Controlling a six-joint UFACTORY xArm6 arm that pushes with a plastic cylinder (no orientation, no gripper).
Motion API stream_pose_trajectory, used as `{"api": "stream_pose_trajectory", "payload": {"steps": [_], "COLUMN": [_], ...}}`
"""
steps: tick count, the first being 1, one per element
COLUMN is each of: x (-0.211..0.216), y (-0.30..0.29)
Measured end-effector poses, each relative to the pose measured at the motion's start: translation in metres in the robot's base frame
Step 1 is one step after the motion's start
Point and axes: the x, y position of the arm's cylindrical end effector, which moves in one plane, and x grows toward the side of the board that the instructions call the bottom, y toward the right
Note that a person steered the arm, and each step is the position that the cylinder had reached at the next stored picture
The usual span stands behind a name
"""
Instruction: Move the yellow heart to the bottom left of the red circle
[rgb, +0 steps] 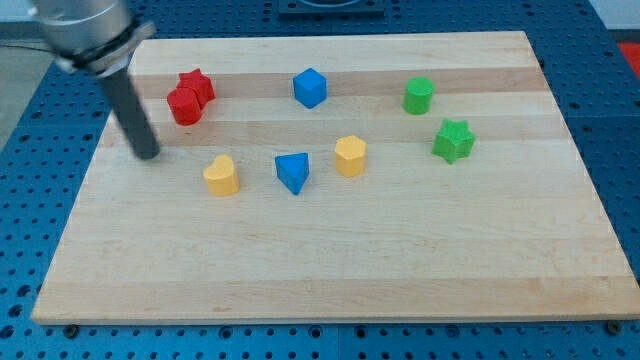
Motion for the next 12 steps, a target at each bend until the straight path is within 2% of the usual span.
{"api": "stream_pose_trajectory", "payload": {"steps": [1,2,3,4,6,7,9,12], "x": [0.068,0.116,0.120,0.081,0.024,0.015,0.024,-0.003], "y": [-0.001,0.081,0.160,0.177,0.128,0.102,0.047,0.043]}}
